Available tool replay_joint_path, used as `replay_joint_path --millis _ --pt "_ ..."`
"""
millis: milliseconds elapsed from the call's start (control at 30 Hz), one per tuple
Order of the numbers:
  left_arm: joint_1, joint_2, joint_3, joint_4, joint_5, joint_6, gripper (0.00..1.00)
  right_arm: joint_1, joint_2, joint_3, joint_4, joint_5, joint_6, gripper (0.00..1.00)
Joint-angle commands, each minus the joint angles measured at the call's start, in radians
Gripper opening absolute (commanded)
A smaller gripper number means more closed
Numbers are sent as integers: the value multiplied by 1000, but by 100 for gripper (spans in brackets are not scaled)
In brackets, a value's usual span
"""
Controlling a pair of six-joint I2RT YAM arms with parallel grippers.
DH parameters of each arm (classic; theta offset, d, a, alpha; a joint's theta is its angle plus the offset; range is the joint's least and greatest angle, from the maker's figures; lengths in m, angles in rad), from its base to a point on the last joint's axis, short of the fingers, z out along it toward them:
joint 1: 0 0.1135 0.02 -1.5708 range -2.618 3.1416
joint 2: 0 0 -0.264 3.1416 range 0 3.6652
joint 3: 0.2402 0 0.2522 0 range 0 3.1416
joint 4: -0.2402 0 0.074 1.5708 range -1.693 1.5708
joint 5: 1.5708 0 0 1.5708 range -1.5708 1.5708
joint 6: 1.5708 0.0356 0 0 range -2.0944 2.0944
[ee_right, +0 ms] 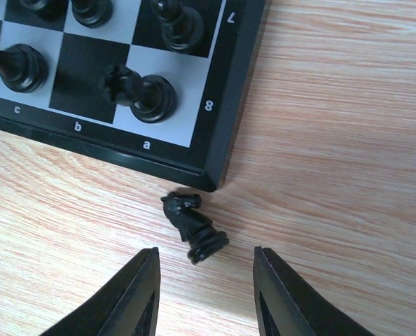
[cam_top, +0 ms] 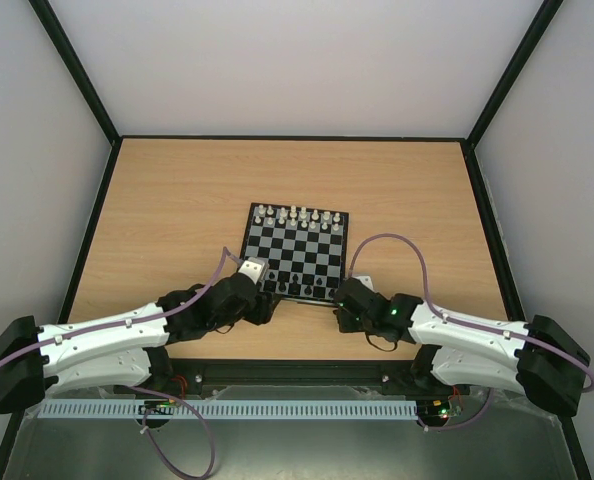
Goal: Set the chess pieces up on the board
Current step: Pick up the chess piece at the center of the board.
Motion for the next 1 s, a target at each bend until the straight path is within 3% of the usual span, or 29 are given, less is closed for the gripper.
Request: replay_joint_path --millis 0,967 --pt "-4 5 -7 13 1 3 64 -3 -11 -26 33 18 8 36" --pt "-3 69 18 30 2 7 64 -3 119 -37 140 -38 -59 26"
